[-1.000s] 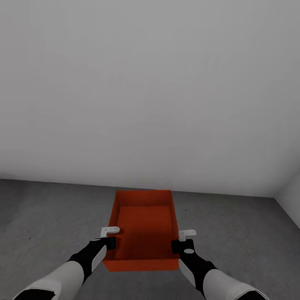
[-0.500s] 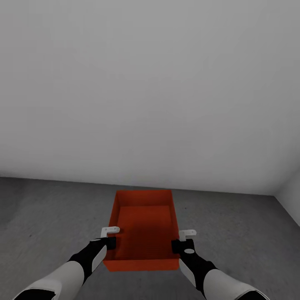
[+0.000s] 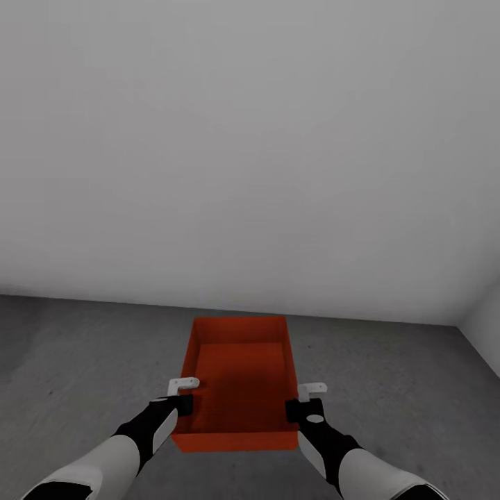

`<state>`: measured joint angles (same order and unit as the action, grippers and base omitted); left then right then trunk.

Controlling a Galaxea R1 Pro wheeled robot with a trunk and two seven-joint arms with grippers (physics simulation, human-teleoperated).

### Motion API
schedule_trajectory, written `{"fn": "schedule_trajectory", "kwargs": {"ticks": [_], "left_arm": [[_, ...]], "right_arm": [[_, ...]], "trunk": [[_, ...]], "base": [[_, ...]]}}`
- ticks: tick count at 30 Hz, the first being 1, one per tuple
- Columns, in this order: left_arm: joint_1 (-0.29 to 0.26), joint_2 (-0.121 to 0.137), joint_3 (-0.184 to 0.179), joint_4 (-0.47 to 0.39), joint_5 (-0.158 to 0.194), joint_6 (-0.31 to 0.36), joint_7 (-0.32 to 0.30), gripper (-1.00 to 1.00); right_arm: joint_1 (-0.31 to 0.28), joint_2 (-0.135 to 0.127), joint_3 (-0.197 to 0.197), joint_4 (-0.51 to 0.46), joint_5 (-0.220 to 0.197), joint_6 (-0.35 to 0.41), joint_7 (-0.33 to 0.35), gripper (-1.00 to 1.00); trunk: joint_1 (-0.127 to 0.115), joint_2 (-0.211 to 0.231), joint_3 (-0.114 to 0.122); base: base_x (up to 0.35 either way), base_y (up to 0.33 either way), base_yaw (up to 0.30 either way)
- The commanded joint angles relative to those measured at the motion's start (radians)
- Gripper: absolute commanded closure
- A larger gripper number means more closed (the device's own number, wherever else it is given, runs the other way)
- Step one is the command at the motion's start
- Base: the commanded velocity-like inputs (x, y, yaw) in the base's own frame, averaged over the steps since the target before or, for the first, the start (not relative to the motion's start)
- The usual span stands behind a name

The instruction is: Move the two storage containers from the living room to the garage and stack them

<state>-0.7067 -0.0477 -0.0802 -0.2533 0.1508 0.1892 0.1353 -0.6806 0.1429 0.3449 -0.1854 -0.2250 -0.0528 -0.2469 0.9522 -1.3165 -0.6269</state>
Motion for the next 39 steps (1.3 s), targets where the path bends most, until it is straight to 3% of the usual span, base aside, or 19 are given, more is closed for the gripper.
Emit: {"fn": "schedule_trajectory", "kwargs": {"ticks": [1,16,39], "left_arm": [[0.000,0.014,0.019,-0.006,-0.004,-0.057,0.010,1.00],[0.000,0.014,0.019,-0.004,-0.004,-0.057,0.010,1.00],[0.000,0.014,0.019,-0.004,-0.004,-0.057,0.010,1.00]], "right_arm": [[0.000,0.000,-0.035,0.003,-0.024,-0.005,0.000,1.00],[0.000,0.001,-0.035,0.003,-0.024,-0.005,-0.045,1.00],[0.000,0.000,-0.035,0.003,-0.025,-0.004,-0.049,1.00]], "trunk": [[0.000,-0.001,-0.001],[0.000,-0.001,-0.001],[0.088,-0.162,-0.073]], "base": [[0.000,0.000,-0.033],[0.000,0.000,-0.089],[0.000,0.000,0.000]]}}
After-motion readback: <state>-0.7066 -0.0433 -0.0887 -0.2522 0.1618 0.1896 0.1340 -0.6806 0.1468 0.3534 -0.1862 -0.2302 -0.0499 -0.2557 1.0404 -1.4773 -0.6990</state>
